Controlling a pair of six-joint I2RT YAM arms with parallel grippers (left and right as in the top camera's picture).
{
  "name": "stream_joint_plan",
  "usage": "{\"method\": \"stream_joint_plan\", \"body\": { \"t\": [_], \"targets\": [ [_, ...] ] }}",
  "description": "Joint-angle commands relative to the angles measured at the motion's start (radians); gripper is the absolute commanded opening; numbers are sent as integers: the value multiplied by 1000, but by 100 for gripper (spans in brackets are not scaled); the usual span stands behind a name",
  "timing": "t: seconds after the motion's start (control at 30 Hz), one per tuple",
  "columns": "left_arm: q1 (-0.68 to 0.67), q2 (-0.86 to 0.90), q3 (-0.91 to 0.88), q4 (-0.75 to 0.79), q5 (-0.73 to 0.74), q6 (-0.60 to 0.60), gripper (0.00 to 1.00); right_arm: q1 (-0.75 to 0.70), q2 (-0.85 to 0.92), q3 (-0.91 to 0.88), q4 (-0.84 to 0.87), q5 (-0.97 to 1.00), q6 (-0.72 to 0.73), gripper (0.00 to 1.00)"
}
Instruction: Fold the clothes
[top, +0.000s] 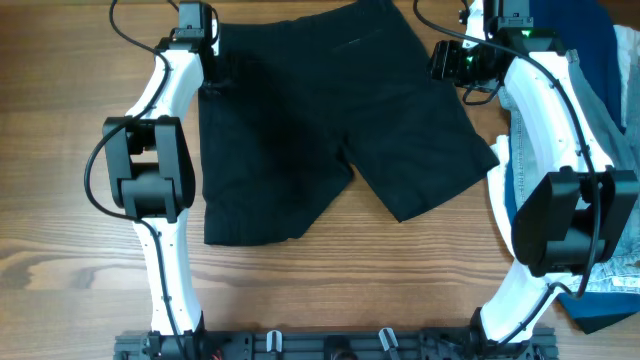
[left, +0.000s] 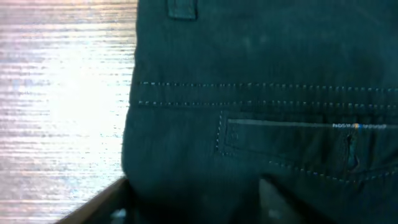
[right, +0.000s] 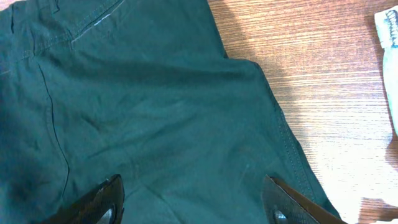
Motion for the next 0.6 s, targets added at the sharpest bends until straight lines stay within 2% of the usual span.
{"method": "stream_joint_plan", "body": {
  "t": [0.0, 0.07, 0.1, 0.23, 0.4, 0.57],
  "targets": [
    [10, 10, 12, 0, -14, -2, 37, 4, -13, 16, 2, -16, -10, 68],
    [12, 10, 12, -4, -20, -32, 10, 4, -13, 16, 2, -17, -9, 68],
    [15, 10, 12, -8, -26, -55, 4, 4, -13, 16, 2, -17, -9, 67],
    [60, 9, 12, -63, -42, -174, 4, 4, -13, 15, -1, -17, 10, 66],
    [192, 9, 12, -256, -41, -348, 4, 33, -11, 11, -8, -21, 16, 64],
    [316, 9, 12, -485, -40, -406, 4, 88, -10, 9, -5, -21, 18, 63]
  ]
}}
